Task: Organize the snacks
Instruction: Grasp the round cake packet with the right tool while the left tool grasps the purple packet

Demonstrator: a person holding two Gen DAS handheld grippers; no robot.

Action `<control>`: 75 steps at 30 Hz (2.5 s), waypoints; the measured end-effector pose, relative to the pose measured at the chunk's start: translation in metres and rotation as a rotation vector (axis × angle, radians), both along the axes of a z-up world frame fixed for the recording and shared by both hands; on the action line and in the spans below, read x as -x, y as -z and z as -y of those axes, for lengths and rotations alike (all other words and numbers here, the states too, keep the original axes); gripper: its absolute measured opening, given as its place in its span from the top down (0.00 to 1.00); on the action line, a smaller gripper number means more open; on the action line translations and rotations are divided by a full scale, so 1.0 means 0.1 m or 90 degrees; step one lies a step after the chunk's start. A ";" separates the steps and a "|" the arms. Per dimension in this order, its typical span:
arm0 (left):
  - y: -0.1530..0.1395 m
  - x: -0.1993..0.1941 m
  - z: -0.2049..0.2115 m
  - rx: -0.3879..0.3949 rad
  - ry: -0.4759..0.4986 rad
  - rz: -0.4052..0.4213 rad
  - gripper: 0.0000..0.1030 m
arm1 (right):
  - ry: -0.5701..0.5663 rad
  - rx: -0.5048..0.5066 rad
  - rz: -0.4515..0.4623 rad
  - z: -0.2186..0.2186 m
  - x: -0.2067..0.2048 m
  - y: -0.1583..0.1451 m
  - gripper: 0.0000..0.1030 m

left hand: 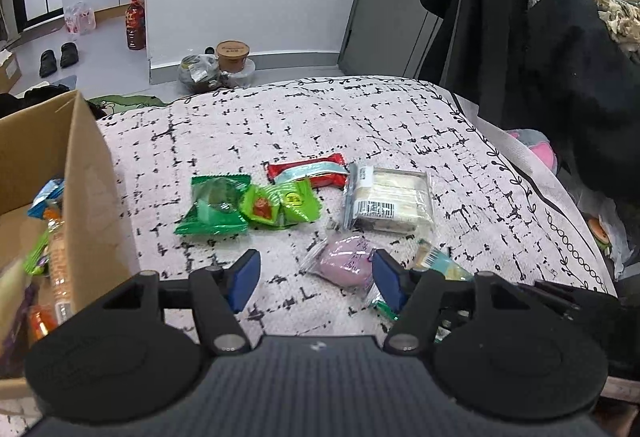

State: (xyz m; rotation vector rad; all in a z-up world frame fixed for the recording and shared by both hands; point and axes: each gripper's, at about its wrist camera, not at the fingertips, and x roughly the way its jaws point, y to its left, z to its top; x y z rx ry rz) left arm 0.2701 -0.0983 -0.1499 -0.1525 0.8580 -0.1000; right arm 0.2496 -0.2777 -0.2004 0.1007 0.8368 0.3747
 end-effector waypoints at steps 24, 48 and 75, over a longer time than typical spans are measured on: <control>0.29 -0.18 0.26 -0.037 0.052 -0.014 0.63 | 0.041 0.055 0.002 0.09 0.01 -0.09 0.43; 0.19 -0.09 0.16 0.010 0.064 -0.014 0.63 | 0.018 0.094 0.026 -0.01 -0.05 0.01 0.51; 0.43 -0.25 0.23 -0.049 0.053 0.009 0.53 | 0.049 0.037 0.014 0.13 0.00 -0.05 0.54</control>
